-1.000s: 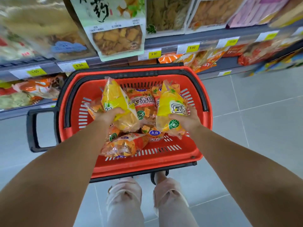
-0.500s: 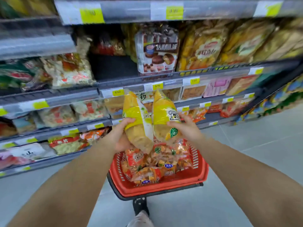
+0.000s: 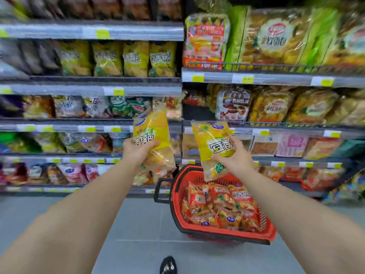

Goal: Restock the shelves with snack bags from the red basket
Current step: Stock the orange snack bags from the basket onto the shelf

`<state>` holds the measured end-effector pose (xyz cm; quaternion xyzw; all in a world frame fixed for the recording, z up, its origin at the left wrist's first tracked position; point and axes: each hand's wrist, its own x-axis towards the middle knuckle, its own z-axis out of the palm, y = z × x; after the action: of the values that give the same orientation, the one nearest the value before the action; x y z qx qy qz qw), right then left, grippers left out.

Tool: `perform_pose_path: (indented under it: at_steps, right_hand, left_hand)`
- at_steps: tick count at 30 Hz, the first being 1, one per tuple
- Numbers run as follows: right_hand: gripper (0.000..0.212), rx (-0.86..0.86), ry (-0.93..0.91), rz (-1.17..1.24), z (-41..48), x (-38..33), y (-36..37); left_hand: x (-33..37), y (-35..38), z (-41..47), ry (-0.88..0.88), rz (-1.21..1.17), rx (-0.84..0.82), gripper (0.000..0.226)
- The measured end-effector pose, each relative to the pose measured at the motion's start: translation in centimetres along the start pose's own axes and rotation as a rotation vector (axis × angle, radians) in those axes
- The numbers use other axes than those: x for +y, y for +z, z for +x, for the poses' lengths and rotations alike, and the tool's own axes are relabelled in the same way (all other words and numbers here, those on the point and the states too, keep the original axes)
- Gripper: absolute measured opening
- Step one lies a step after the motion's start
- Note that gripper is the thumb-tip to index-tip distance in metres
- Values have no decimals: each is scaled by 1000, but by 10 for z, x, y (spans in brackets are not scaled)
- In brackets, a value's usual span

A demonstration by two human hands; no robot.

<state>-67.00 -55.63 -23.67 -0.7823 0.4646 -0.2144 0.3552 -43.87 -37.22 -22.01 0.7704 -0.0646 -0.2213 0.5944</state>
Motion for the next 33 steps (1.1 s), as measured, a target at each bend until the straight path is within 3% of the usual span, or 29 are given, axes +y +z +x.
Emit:
perform_pose_path:
  at_steps: [4, 11, 22, 33]
  right_hand:
    - [90, 27, -120, -80, -19, -56, 18]
    - [86, 82, -291, -47, -31, -165, 91]
    - [80, 160, -252, 45, -48, -311, 239]
    - [81, 201, -262, 8, -5, -373, 320]
  left_hand:
    - [17, -85, 2, 249, 138, 161, 109]
    - [30, -202, 29, 429, 206, 267, 102]
    - [40, -392, 128, 425, 422, 208, 100]
    - [26, -436, 231, 359, 457, 69, 106]
